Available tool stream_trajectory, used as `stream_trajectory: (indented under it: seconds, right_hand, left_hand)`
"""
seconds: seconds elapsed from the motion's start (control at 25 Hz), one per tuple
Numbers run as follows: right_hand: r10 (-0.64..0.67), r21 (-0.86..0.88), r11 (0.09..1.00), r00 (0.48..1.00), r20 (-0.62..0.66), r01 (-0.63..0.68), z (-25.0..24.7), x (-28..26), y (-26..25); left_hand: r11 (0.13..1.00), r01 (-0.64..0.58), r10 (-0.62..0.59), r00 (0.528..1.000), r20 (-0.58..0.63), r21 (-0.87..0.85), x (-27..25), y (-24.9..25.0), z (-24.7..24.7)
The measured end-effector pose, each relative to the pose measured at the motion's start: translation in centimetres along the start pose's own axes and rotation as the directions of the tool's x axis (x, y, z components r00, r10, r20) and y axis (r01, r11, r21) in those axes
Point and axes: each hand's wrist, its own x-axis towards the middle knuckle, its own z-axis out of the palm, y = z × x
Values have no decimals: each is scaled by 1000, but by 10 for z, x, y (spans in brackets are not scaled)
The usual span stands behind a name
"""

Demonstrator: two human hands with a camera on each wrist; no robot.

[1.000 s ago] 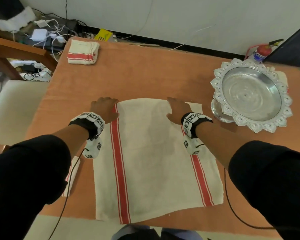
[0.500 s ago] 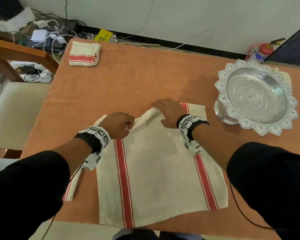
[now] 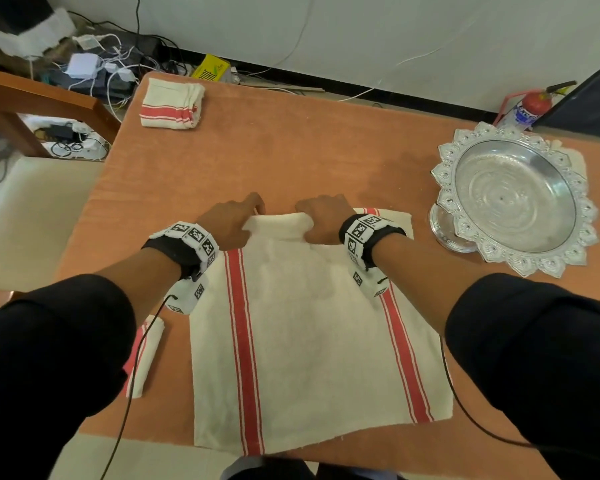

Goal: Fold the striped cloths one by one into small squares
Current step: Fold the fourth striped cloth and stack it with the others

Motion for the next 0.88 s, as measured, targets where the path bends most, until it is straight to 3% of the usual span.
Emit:
stream_trajectory:
  seconds: [0.28,0.52,0.88]
  right_hand:
    - [3,-19,1000,998,66,-2,-34,5,24]
    - [69,-123,992,966,248,-40,-45,13,48]
    - [271,-391,890,962,35,-237,-60,25,76]
  left_hand:
    - [962,157,-136,985,-106,222,19,-23,-27]
    - [900,305,-272,951,-148,310,13,-54,-29]
    - [832,448,-402,893,-203,326,7,-69,-42]
